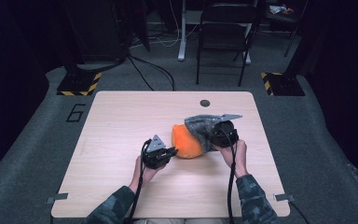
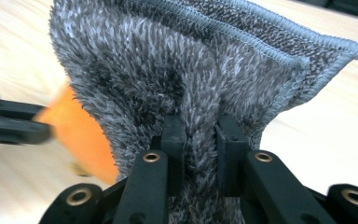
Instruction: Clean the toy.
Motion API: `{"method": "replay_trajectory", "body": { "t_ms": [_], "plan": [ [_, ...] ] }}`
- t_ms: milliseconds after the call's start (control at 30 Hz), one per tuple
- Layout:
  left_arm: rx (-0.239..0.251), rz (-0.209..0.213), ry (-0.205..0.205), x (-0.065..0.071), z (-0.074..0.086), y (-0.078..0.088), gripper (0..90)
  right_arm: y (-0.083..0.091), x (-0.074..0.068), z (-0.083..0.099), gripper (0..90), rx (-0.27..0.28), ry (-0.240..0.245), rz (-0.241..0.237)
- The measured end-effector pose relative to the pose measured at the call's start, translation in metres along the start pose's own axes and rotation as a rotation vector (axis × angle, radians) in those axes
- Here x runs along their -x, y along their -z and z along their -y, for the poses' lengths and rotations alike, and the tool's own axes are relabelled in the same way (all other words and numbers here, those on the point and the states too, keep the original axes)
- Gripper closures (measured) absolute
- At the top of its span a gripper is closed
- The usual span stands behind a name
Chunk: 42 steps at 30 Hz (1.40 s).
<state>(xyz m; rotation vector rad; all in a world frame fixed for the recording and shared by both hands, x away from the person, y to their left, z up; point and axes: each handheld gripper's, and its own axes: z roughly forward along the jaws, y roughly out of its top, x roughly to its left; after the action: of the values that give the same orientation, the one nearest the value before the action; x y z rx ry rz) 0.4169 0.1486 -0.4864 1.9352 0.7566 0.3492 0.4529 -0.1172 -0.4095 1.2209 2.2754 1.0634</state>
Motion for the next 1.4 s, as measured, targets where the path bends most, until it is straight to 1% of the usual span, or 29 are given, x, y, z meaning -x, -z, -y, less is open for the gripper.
{"method": "replay_trajectory", "body": {
  "t_ms": [67,100,200,233,267,300,333,433,467,500,533,567,600,633,667,700,733,833,867,933,1000,1033,1067,1133,1200,1267,1300,1333,1400],
  "plan": [
    [0.008,-0.005,0.002,0.001,0.0,-0.001,83.0,0.001,-0.012,-0.004,76.9,0.01,0.029,-0.013],
    [0.005,-0.001,-0.008,0.0,0.0,0.0,83.0,0.0,-0.016,-0.005,76.8,0.011,0.041,-0.021],
    [0.006,0.005,-0.004,0.002,0.0,-0.001,82.9,-0.002,-0.031,-0.009,76.6,0.022,0.076,-0.037],
    [-0.001,0.012,-0.01,0.002,-0.001,0.0,82.9,-0.003,-0.034,-0.009,76.5,0.027,0.087,-0.042],
    [0.004,0.011,-0.007,0.003,0.0,-0.001,82.9,-0.005,-0.037,-0.009,76.4,0.028,0.083,-0.043],
    [0.009,0.009,-0.012,0.003,0.0,-0.001,83.0,-0.008,-0.038,-0.009,76.2,0.025,0.095,-0.05],
    [0.008,0.011,-0.019,0.003,-0.001,-0.001,83.0,-0.01,-0.039,-0.008,76.1,0.02,0.093,-0.055],
    [0.002,0.015,-0.026,0.004,-0.001,-0.001,83.0,-0.018,-0.039,-0.004,76.2,0.004,0.103,-0.022],
    [-0.001,0.018,-0.03,0.004,-0.001,-0.001,83.1,-0.019,-0.036,-0.003,76.2,0.0,0.109,-0.03],
    [-0.001,0.018,-0.03,0.003,-0.001,-0.001,83.1,-0.021,-0.035,-0.002,76.2,0.002,0.092,-0.03],
    [-0.001,0.016,-0.026,0.004,-0.001,-0.001,83.1,-0.021,-0.033,-0.001,76.2,-0.003,0.098,-0.029],
    [-0.005,0.014,-0.026,0.004,-0.001,-0.001,83.1,-0.02,-0.032,-0.001,76.2,-0.003,0.082,-0.024],
    [0.002,0.007,-0.023,0.003,0.0,-0.001,83.1,-0.02,-0.031,-0.001,76.2,-0.009,0.078,-0.01],
    [0.005,0.002,-0.015,0.003,0.0,-0.002,83.1,-0.02,-0.029,0.0,76.2,-0.015,0.085,-0.003],
    [0.002,0.001,-0.015,0.002,0.0,-0.001,83.1,-0.02,-0.026,0.001,76.2,-0.015,0.07,0.001],
    [-0.005,0.01,-0.005,0.001,0.0,-0.001,83.1,-0.02,-0.024,0.002,76.2,-0.021,0.066,0.002],
    [0.004,0.002,0.0,0.002,0.001,-0.002,83.1,-0.02,-0.021,0.003,76.2,-0.028,0.057,0.006],
    [-0.004,0.009,-0.009,0.001,0.0,-0.002,83.1,-0.021,-0.014,0.006,76.2,-0.035,0.035,0.015],
    [-0.005,0.008,-0.012,0.001,0.0,-0.002,83.2,-0.021,-0.011,0.008,76.2,-0.04,0.03,0.011],
    [-0.001,0.005,-0.01,0.002,0.001,-0.002,83.1,-0.022,-0.006,0.011,76.2,-0.057,0.029,0.021],
    [-0.003,0.005,-0.012,0.002,0.001,-0.002,83.1,-0.024,-0.002,0.013,76.2,-0.062,0.012,0.026],
    [-0.007,0.009,-0.006,0.001,0.001,-0.002,83.1,-0.024,0.0,0.014,76.2,-0.069,0.008,0.029],
    [-0.004,0.006,-0.01,0.0,0.001,-0.002,83.1,-0.025,0.003,0.015,76.2,-0.071,0.001,0.03],
    [-0.002,0.008,0.004,0.0,0.002,-0.003,83.1,-0.027,0.008,0.018,76.2,-0.087,-0.018,0.04],
    [-0.007,0.008,-0.003,-0.001,0.002,-0.002,83.1,-0.03,0.012,0.021,76.2,-0.099,-0.033,0.036],
    [-0.013,0.013,-0.001,-0.001,0.002,-0.002,83.1,-0.033,0.017,0.025,76.3,-0.11,-0.042,0.047],
    [-0.011,0.012,0.0,-0.001,0.002,-0.002,83.1,-0.034,0.017,0.026,76.3,-0.12,-0.055,0.048],
    [-0.004,0.008,0.002,-0.001,0.002,-0.003,83.1,-0.035,0.02,0.027,76.3,-0.127,-0.049,0.055],
    [-0.005,0.008,0.003,-0.001,0.002,-0.003,83.1,-0.037,0.024,0.03,76.4,-0.14,-0.072,0.058]
  ]
}}
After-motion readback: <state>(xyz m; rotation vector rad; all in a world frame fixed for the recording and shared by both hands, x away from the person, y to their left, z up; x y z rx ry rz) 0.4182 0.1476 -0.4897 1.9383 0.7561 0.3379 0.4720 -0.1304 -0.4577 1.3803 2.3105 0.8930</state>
